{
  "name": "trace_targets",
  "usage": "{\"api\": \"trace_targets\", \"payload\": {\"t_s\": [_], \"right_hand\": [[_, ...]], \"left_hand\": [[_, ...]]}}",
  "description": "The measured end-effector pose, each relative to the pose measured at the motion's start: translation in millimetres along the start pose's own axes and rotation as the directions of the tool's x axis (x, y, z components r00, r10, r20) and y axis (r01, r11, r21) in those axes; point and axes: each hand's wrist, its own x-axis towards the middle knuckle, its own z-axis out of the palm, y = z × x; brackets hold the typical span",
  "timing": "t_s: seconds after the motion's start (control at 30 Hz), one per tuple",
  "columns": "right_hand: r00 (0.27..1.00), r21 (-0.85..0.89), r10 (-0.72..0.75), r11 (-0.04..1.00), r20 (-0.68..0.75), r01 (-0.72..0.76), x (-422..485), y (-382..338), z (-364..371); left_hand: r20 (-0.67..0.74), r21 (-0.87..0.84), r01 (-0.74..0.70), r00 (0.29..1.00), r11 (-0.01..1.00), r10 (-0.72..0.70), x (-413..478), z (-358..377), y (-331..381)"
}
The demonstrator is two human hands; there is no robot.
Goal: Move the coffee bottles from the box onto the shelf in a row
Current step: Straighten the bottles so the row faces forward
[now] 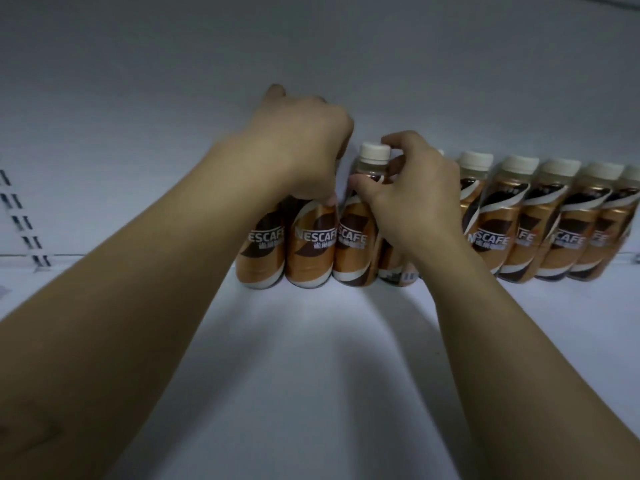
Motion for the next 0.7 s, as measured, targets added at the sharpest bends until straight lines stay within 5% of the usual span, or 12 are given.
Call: {"api": "trace_targets", "payload": {"t_s": [0.33,0.7], "right_hand": [[0.981,0.288,0.116,0.945,0.157,-0.157,-2.4,2.7,-7.2],[0.969,0.333,0.109,0.926,0.223,-0.181,1.0,8.9,-6.9]], "left_hand": [[-0.034,-0.027,-0.013,0.999,1.0,0.012,-2.4,0.5,-0.5],[-0.022,-0.05,0.004,1.0,0.999,-0.005,-0.2,1.5,1.1]]}}
